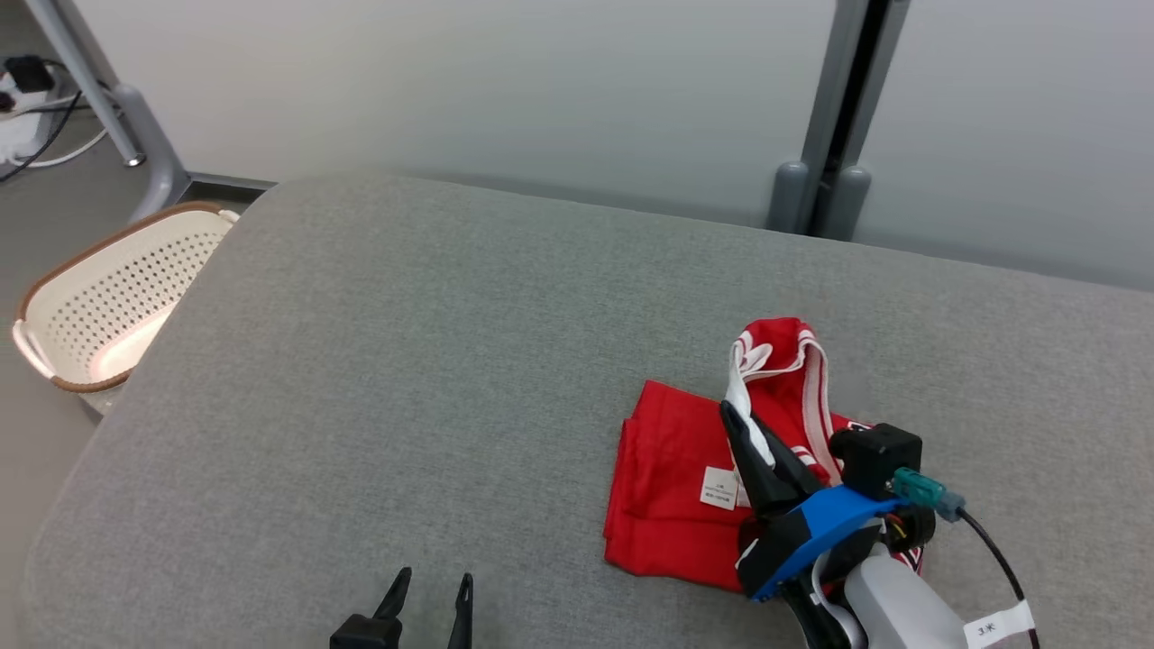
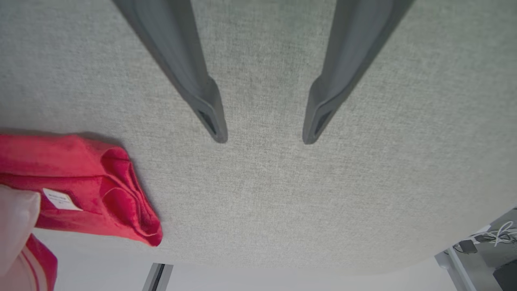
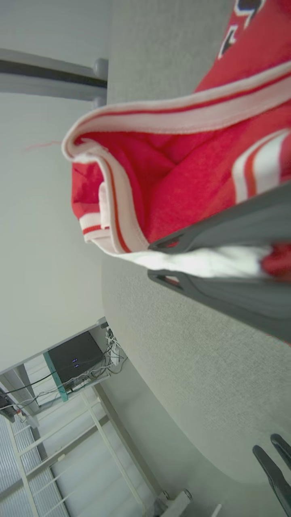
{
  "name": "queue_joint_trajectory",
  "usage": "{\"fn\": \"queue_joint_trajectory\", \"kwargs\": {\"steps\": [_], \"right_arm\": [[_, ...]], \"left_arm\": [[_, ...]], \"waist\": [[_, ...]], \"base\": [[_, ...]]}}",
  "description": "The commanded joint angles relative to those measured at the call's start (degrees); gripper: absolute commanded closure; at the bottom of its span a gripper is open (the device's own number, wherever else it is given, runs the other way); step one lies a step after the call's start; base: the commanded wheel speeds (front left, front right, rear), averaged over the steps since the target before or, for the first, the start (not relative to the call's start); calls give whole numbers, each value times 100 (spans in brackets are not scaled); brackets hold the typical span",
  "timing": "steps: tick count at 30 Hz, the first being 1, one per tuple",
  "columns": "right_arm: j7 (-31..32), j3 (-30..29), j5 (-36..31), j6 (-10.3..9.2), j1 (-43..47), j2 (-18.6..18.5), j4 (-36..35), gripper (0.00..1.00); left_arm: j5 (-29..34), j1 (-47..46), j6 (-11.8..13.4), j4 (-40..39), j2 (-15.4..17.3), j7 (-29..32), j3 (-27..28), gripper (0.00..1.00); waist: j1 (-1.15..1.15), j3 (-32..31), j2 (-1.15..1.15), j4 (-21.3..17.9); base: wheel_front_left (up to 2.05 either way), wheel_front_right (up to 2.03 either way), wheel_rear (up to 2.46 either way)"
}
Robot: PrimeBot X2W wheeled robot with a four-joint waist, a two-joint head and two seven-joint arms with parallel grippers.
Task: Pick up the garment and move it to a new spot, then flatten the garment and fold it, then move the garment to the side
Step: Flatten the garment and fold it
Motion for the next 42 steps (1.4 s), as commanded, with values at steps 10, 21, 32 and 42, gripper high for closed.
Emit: {"fn": "queue_joint_trajectory", "kwargs": {"steps": [10,21,32,42], "right_arm": [[-18,201,130,0,-179,-13,-341,0],[-18,-1370,-1274,0,698,0,-624,0],[-18,-1977,-1744,0,1689,-4,-506,0],[-18,-1950,-1726,0,1898,-2,-388,0]], "left_arm": [[-23,166,71,-84,2,-15,227,0],[21,75,156,-501,3,-14,386,0],[313,476,214,-855,4,-15,576,0],[447,655,70,-1144,4,-14,658,0]], "waist": [[0,-121,0,4],[0,-294,0,-894],[0,-400,0,-1357],[0,-391,0,-1474]], "base": [[0,0,0],[0,0,0],[0,0,0],[0,0,0]]}}
